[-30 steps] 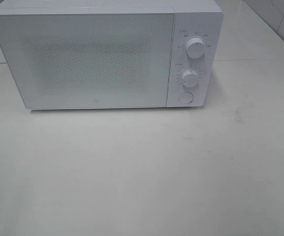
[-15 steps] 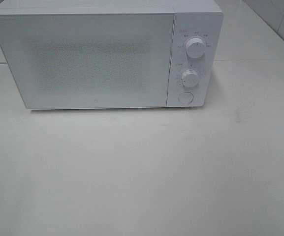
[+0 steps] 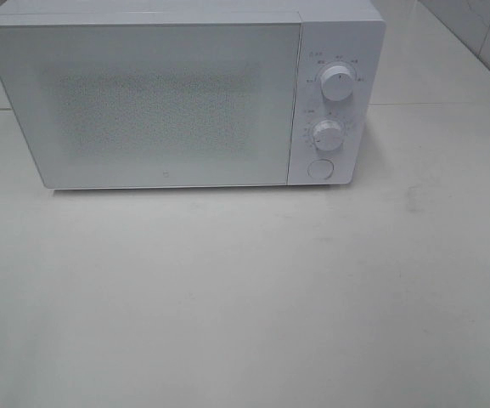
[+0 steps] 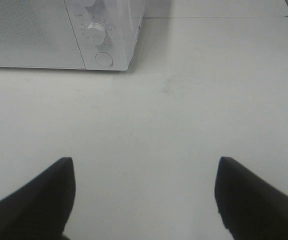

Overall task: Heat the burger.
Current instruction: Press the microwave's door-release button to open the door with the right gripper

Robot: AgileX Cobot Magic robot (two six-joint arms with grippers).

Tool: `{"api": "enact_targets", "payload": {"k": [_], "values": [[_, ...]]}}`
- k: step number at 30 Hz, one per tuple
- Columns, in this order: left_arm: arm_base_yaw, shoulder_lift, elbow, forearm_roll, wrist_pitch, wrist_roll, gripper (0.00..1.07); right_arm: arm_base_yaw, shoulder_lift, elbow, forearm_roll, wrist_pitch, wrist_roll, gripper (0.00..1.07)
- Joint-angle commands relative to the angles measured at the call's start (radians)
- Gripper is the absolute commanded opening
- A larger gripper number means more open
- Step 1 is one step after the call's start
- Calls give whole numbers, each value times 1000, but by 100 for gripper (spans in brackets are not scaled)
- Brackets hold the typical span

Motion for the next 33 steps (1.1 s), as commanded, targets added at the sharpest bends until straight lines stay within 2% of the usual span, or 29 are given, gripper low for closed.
{"api": "enact_targets", "payload": {"k": [1, 15, 20, 29, 33], "values": [[1, -5, 6, -8, -9, 2, 100, -6, -31, 2, 2, -9, -16, 75], [1, -5, 6, -8, -9, 2, 100, -6, -29, -1, -2, -11, -11, 75], [1, -5, 6, -8, -9, 2, 100, -6, -17, -33, 0, -80, -8, 75], [1, -5, 6, -8, -9, 2, 100, -6, 151, -32, -1, -184, -8, 75], [1, -5, 6, -8, -9, 2, 100, -4, 213, -1, -1, -300, -8, 75]]}}
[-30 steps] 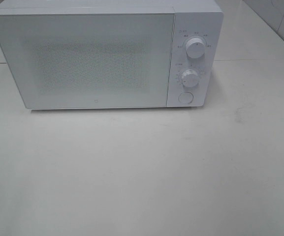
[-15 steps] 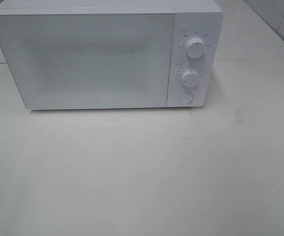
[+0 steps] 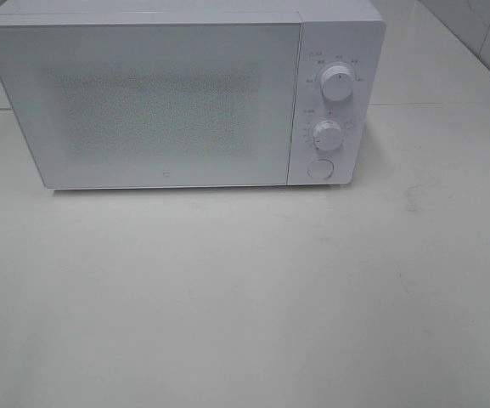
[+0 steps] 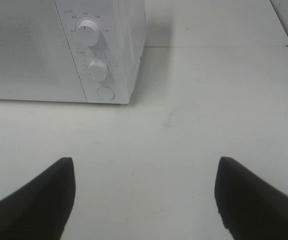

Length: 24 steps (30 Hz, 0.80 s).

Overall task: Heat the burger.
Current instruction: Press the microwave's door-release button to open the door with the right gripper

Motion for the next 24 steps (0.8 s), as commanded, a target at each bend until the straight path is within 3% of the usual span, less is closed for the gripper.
{"api": "enact_targets", "payload": {"k": [1, 14, 24], "values": [[1, -5, 6, -8, -9, 2, 100, -4, 35, 30, 0, -106, -8, 75], [1, -5, 6, -8, -9, 2, 100, -4, 208, 109, 3, -358, -8, 75], [1, -5, 6, -8, -9, 2, 100, -4, 380, 109, 3, -517, -8, 75]]}}
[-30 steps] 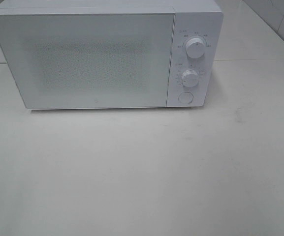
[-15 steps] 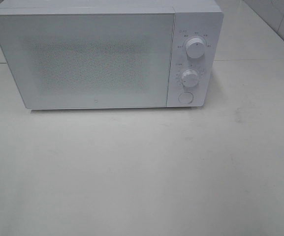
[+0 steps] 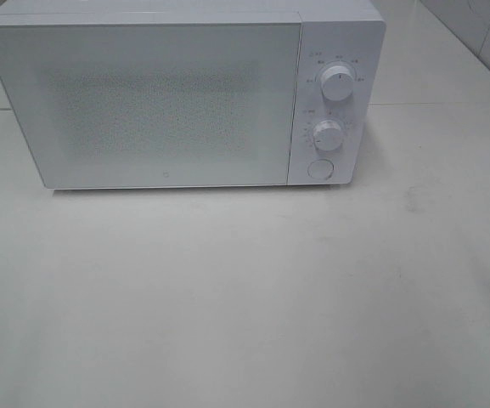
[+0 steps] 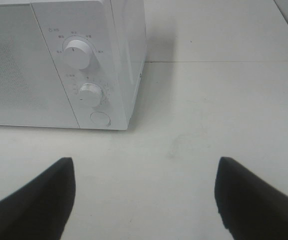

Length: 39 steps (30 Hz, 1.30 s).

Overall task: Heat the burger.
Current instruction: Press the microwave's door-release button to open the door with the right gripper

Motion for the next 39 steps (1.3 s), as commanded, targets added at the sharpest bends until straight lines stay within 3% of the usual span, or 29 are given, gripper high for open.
{"api": "enact_targets", "payload": {"k": [1, 23, 30, 39], "values": [[1, -5, 6, -8, -9, 2, 100, -4, 84, 1, 2, -94, -8, 75], [1, -5, 6, -8, -9, 2, 100, -3, 476, 3, -1, -429, 68, 75], [1, -5, 6, -8, -9, 2, 100, -3, 588, 131, 0, -804, 65, 75], [1, -5, 6, -8, -9, 2, 100, -3, 680, 217, 63, -1012, 7, 75]]}}
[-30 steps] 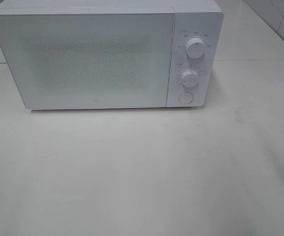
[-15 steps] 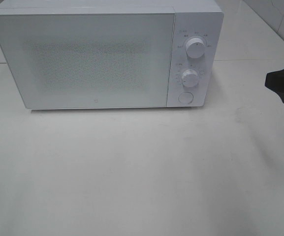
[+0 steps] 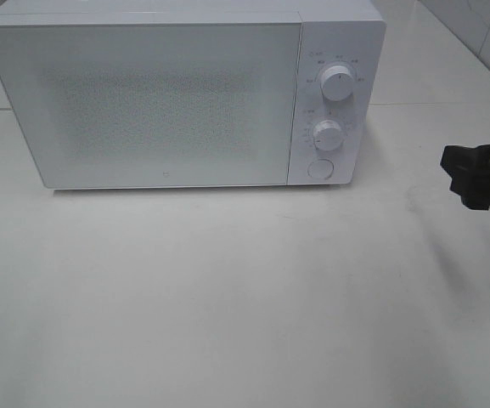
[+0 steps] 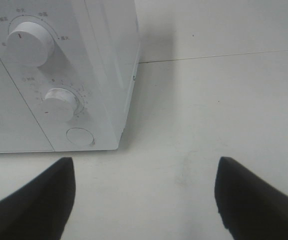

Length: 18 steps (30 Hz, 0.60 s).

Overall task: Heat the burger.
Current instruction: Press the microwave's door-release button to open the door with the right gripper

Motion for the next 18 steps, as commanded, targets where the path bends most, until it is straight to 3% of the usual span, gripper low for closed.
{"api": "enact_targets", "payload": {"k": [1, 6, 11, 18], "values": [[1, -5, 6, -8, -9, 2, 100, -3, 36, 27, 43, -112, -36, 75], [1, -5, 6, -8, -9, 2, 100, 9, 96, 54, 59, -201, -38, 75], [1, -5, 6, -8, -9, 2, 100, 144, 157, 59, 203, -262, -157, 75], [1, -5, 6, -8, -9, 2, 100, 391, 291, 57, 505, -466, -320, 75]]}}
